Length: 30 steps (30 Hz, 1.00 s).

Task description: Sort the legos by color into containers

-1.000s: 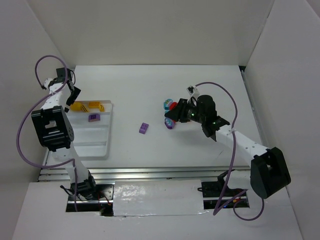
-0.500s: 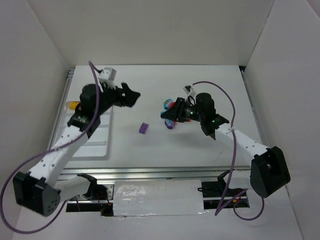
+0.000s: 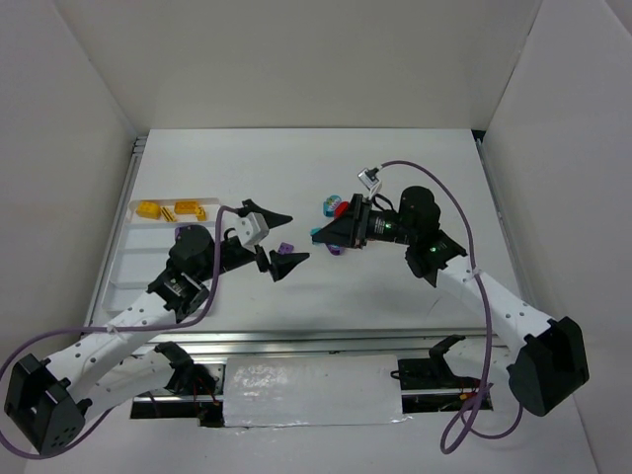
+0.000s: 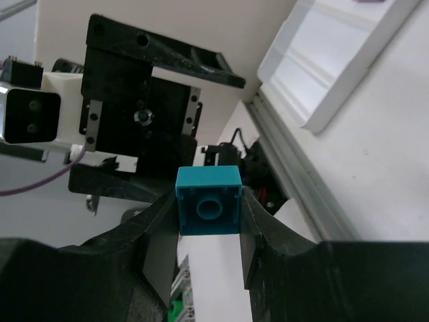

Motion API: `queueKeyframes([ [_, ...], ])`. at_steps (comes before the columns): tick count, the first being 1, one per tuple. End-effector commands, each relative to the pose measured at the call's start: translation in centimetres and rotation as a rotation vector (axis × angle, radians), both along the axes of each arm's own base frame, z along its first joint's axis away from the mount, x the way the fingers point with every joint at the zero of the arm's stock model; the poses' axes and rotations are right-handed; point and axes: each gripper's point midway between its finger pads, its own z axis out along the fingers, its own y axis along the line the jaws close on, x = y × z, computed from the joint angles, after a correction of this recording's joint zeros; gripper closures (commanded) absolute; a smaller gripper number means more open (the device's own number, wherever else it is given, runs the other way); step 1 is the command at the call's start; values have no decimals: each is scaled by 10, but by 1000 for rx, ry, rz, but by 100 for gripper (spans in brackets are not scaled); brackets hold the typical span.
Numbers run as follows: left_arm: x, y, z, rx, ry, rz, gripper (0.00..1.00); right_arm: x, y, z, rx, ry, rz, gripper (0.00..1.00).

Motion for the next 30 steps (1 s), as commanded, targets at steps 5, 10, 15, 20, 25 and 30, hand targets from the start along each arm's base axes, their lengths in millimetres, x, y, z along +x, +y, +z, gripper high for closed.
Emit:
queueKeyframes([
  [5, -16, -12, 45, -53, -160, -103, 3, -33, 21, 27, 73, -23, 143, 100],
  [10, -18, -16, 41, -36, -128, -131, 23, -36, 34, 33, 78, -39, 174, 100],
  [15, -26, -16, 43, -42, -139, -161, 53, -34, 40, 30, 84, -19, 184, 100],
  [20, -15, -13, 39, -41, -66, -98, 100, -36, 42, 30, 92, -40, 200, 65],
  [25, 37, 24, 26, -82, 57, 286, 100, -10, 24, 9, 52, -22, 85, 0],
  [30, 92, 117, -20, -137, 298, 902, 100, 47, -27, -40, -110, 18, -219, 0],
])
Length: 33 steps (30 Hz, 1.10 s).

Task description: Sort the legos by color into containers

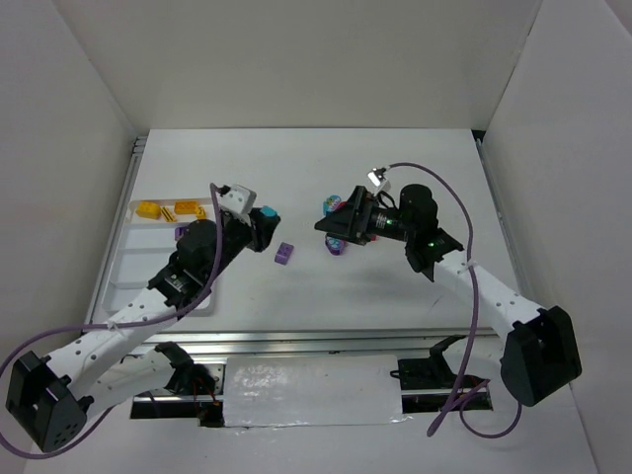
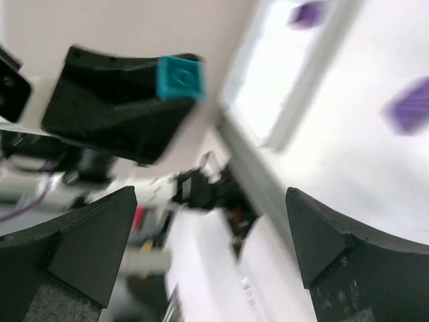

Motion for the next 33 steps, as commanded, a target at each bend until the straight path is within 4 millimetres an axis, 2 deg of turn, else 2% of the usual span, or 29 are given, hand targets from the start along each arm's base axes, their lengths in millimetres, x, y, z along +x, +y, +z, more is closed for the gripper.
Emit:
queueKeyframes([
  [1, 45, 97, -22, -90, 170, 607, 100, 26, -35, -30, -139, -6, -193, 0],
  [2, 50, 129, -33, -174, 234, 799, 100, 36, -44, -34, -182, -36, -254, 0],
  [3, 46, 173, -55, -136, 340, 979, 100, 40, -48, -37, -208, -42, -281, 0],
  [4, 47, 194, -84, -118, 442, 1094, 100, 40, -51, -41, -232, -37, -297, 0],
  [5, 44, 226, -103, -163, 558, 1208, 100, 43, -54, -43, -247, -51, -311, 0],
  [6, 46, 237, -128, -136, 643, 1250, 100, 44, -54, -44, -251, -55, -313, 0],
  [7, 46, 241, -139, -151, 691, 1265, 100, 44, -54, -46, -257, -57, -311, 0],
  [8, 44, 256, -150, -160, 717, 1316, 100, 44, -55, -47, -260, -56, -313, 0],
  [10, 41, 266, -168, -164, 761, 1374, 100, 44, -57, -53, -274, -55, -321, 0],
  [14, 28, 280, -180, -189, 790, 1473, 100, 44, -60, -61, -298, -62, -327, 0],
  [19, 13, 287, -190, -215, 819, 1562, 100, 44, -59, -71, -325, -50, -304, 0],
  [26, 3, 291, -211, -198, 895, 1619, 100, 45, -56, -74, -326, -43, -292, 0],
  [28, 0, 292, -215, -199, 903, 1620, 97, 47, -57, -75, -330, -42, -296, 0],
  [29, 2, 291, -216, -211, 900, 1614, 95, 47, -56, -76, -331, -40, -295, 0],
  [31, 1, 289, -218, -218, 906, 1597, 75, 49, -57, -78, -346, -38, -306, 0],
  [32, 2, 288, -216, -231, 896, 1587, 55, 51, -58, -80, -366, -27, -317, 0],
  [33, 1, 288, -215, -236, 895, 1584, 47, 53, -59, -82, -388, -28, -328, 0],
])
